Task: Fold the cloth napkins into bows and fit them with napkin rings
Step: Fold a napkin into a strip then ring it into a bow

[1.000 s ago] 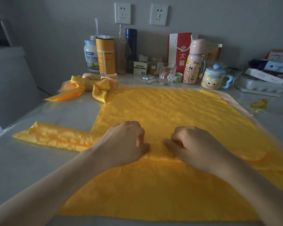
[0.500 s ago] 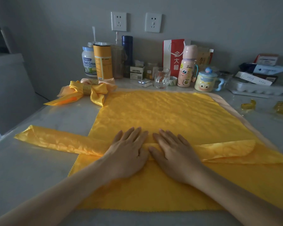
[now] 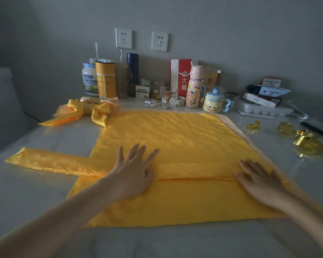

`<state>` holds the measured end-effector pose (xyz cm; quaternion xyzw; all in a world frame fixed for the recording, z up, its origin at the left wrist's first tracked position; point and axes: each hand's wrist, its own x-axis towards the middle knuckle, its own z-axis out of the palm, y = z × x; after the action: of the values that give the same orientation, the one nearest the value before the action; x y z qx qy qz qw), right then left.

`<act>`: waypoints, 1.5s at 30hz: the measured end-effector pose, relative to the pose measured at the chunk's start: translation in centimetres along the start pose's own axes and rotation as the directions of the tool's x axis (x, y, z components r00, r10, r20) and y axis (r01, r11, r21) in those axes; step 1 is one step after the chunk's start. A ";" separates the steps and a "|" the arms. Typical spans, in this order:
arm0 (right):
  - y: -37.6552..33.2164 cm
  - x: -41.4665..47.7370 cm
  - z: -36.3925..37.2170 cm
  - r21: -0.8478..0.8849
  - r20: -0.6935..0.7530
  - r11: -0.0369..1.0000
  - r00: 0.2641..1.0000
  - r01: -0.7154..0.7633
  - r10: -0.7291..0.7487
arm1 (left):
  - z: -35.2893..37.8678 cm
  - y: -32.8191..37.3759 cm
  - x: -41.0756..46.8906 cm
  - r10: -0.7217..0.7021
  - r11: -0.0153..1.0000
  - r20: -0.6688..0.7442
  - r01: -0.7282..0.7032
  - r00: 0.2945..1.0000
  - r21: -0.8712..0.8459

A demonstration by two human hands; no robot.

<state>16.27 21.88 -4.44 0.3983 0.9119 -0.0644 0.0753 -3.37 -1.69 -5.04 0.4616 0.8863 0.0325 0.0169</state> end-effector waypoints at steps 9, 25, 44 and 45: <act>-2.8 -0.3 -2.9 0.188 -0.180 0.913 0.926 0.363 -0.332 | -1.2 3.7 0.6 0.394 0.906 -0.123 -0.362 0.911 0.221; -13.1 -7.2 -6.2 0.547 0.211 0.742 0.794 0.388 -0.571 | -3.1 3.2 3.9 -0.116 0.743 0.314 0.292 0.942 -0.603; -14.6 -1.8 0.0 0.309 -0.246 0.703 0.768 0.641 -0.592 | -4.6 -2.3 1.5 -0.074 0.759 0.149 0.153 0.986 -0.633; -14.7 -1.9 -0.1 0.287 -0.233 0.702 0.758 0.652 -0.609 | -4.7 -3.1 1.2 -0.086 0.839 0.139 0.147 0.987 -0.523</act>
<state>6.70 10.64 -3.15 0.0718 0.9688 -0.2237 -0.0785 -6.88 -2.66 -0.54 0.3854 0.8667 0.2499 0.1947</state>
